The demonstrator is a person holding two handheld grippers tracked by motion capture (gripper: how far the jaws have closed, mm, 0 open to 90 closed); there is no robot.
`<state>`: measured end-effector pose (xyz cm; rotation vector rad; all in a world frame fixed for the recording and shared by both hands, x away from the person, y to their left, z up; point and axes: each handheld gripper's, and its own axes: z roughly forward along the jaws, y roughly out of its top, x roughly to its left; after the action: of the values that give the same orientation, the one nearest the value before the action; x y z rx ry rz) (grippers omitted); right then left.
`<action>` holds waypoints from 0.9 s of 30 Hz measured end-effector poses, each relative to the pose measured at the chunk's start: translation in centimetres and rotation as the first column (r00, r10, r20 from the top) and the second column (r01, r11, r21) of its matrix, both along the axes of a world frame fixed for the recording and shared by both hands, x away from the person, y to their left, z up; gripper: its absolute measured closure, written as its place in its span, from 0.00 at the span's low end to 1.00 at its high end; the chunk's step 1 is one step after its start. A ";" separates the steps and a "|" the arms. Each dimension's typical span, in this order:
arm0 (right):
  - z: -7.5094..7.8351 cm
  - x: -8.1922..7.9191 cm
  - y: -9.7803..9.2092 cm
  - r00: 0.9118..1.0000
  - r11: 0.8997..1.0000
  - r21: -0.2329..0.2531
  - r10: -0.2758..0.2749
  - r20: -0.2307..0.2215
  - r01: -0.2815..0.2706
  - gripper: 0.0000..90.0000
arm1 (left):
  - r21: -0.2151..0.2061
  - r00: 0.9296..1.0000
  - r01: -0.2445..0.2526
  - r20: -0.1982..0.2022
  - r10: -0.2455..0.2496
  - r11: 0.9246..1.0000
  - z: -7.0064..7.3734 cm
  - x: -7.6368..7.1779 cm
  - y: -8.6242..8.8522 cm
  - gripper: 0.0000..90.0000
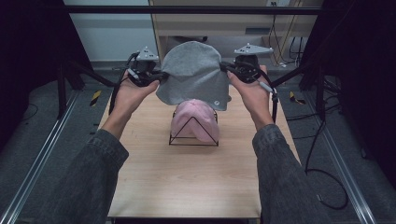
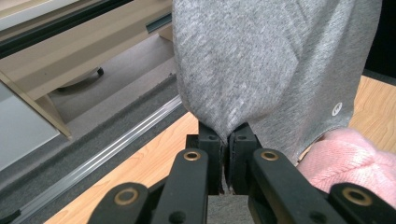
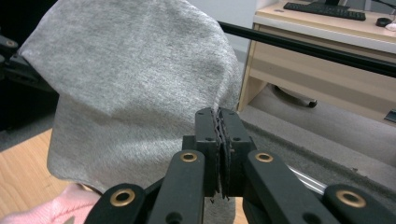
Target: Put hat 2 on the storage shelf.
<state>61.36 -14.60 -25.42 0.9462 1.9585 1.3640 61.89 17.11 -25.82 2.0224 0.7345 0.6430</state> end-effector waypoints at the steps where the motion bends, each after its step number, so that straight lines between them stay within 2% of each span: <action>1: -0.1 0.0 0.0 1.000 1.000 -0.006 0.001 0.002 -0.001 0.98 | -0.005 1.000 0.000 -0.002 0.000 1.000 -0.1 0.1 0.0 0.97; 12: -1.5 0.9 0.0 1.000 0.999 -0.032 -0.006 -0.021 0.005 0.97 | 0.005 1.000 0.001 -0.015 -0.001 1.000 -1.1 0.8 0.0 0.97; 27: -3.1 0.8 -0.6 0.999 0.999 -0.034 -0.021 -0.031 0.020 0.97 | 0.001 1.000 0.010 -0.019 -0.010 1.000 -2.0 0.6 -0.5 0.97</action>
<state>62.19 -15.22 -28.54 0.9739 1.9837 1.3081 62.45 16.60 -27.77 2.0346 0.7351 0.6199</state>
